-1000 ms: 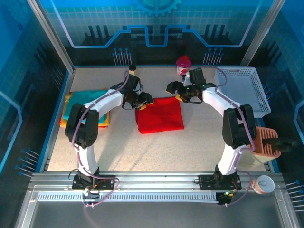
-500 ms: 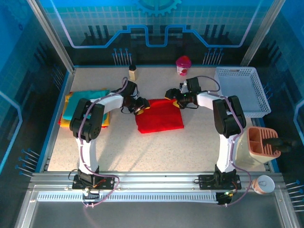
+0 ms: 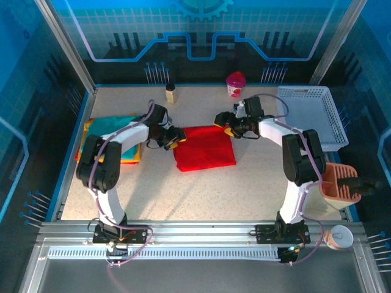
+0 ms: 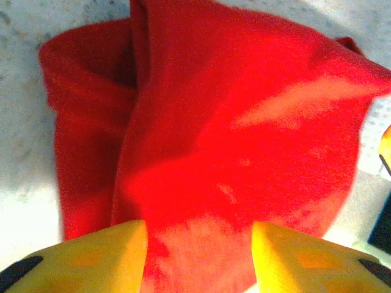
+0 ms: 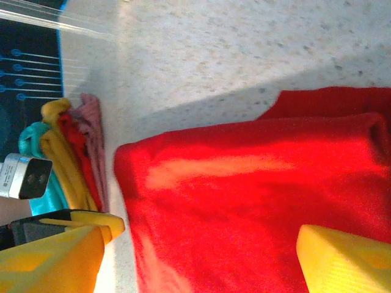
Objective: Fold and stack the t-shirts
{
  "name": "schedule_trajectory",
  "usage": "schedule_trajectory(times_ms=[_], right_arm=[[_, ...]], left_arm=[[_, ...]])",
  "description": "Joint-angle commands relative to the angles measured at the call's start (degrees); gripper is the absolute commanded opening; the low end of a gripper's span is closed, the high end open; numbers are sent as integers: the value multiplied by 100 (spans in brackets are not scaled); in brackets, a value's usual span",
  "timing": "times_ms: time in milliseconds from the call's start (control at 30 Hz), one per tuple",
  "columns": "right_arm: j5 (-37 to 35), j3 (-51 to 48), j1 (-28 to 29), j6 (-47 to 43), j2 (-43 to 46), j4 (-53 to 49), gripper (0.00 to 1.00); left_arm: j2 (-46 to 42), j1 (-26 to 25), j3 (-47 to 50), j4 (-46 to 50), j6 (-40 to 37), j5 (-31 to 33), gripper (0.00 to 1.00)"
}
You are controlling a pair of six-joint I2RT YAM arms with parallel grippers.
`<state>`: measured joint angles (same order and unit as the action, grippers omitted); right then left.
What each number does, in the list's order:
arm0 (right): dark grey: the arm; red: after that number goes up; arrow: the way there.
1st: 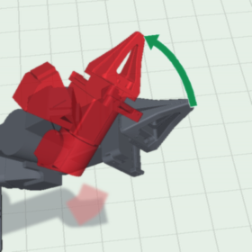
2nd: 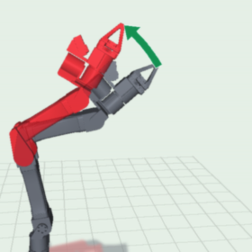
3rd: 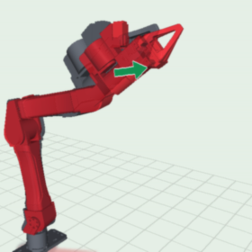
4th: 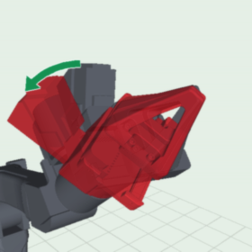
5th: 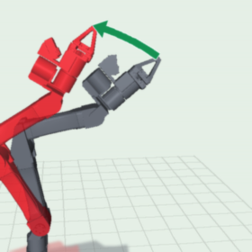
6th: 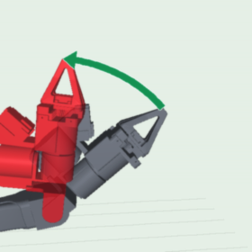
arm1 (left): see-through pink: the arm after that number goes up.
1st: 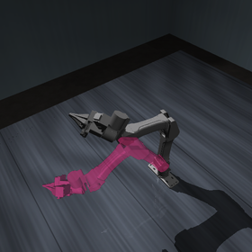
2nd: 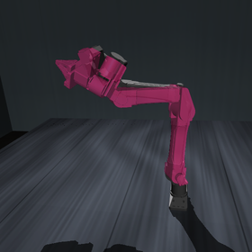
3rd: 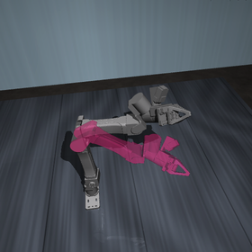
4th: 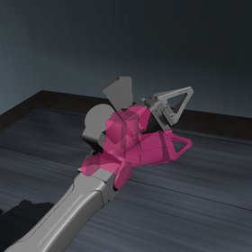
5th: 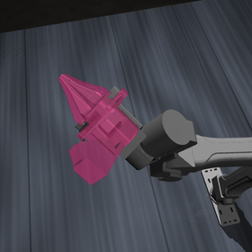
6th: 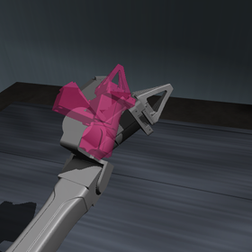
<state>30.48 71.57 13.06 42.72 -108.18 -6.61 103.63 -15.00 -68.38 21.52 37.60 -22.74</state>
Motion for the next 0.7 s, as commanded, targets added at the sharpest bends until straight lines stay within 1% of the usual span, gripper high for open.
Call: schedule_trajectory(times_ms=[0, 67, 100, 200, 267, 300, 500, 600, 667], right_arm=[[11, -185, 40, -283, 524, -445, 83], [-55, -326, 78, -340, 722, -545, 84], [-92, -421, 87, -362, 827, -575, 84], [-85, -656, 124, -489, 1044, -623, 85], [-43, -671, 156, -641, 1048, -808, 84], [-32, -661, 162, -714, 1022, -923, 85], [-91, -959, 147, -846, 1115, -1010, 85], [-25, -1019, 128, -919, 1065, -1068, 84], [-89, -1011, 126, -982, 1061, -1191, 84]], left_arm=[[-619, 20, 290, 542, -469, 129, 51], [-816, 16, 631, 482, -679, 264, 57], [-904, 19, 831, 406, -762, 356, 62], [-960, 16, 1220, 292, -972, 503, 66], [-871, 16, 1296, 299, -1057, 621, 73], [-802, 15, 1292, 329, -1113, 683, 75], [-413, 15, 1095, 120, -1079, 936, 76], [-100, 15, 894, 9, -869, 912, 76], [98, 3, 758, -84, -813, 765, 76]])
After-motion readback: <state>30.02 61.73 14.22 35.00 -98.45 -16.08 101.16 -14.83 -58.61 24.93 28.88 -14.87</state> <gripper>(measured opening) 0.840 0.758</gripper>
